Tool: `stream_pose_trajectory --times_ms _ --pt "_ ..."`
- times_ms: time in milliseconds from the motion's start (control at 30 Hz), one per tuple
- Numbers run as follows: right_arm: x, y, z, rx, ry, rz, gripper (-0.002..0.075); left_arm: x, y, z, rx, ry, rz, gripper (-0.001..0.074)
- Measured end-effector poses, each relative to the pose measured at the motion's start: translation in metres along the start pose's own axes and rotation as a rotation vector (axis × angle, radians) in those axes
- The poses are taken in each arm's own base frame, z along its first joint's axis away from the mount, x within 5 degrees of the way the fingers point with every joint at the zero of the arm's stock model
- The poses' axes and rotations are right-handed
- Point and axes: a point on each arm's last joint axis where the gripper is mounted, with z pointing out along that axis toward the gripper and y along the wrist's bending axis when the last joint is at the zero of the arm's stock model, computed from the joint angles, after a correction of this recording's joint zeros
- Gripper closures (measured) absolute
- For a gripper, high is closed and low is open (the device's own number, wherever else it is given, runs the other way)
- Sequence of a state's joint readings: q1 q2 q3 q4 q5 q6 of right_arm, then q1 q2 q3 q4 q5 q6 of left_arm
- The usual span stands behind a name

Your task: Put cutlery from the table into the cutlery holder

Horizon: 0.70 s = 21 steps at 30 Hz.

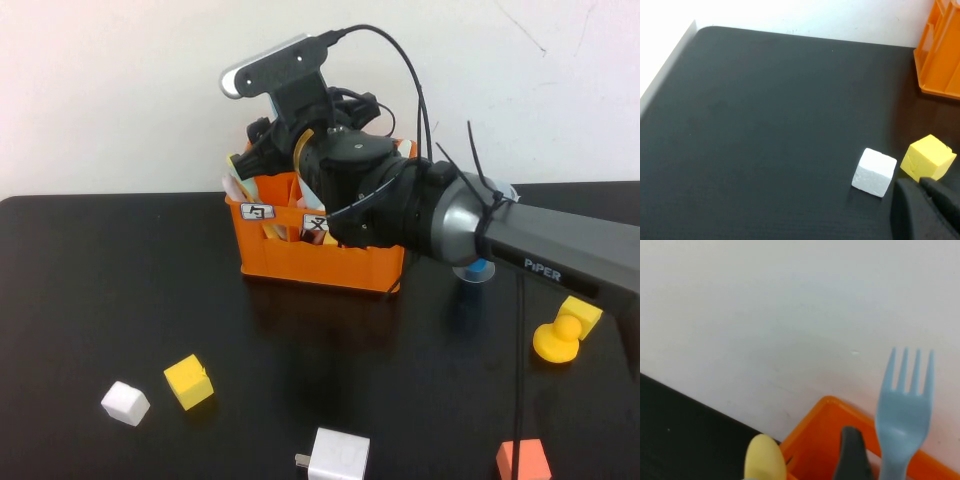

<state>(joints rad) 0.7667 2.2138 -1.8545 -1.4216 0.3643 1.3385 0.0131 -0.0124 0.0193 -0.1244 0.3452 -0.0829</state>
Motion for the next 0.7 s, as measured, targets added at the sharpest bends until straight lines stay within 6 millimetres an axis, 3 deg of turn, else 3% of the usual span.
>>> stream_pose_trajectory --times_ms 433,700 --pt "0.023 0.008 0.021 0.011 0.036 0.001 0.0277 0.000 0.000 0.000 0.000 0.000 -0.005 0.0738" --pt "0.022 0.011 0.030 0.024 0.020 0.013 0.0310 0.000 0.000 0.000 0.000 0.000 -0.003 0.0738"
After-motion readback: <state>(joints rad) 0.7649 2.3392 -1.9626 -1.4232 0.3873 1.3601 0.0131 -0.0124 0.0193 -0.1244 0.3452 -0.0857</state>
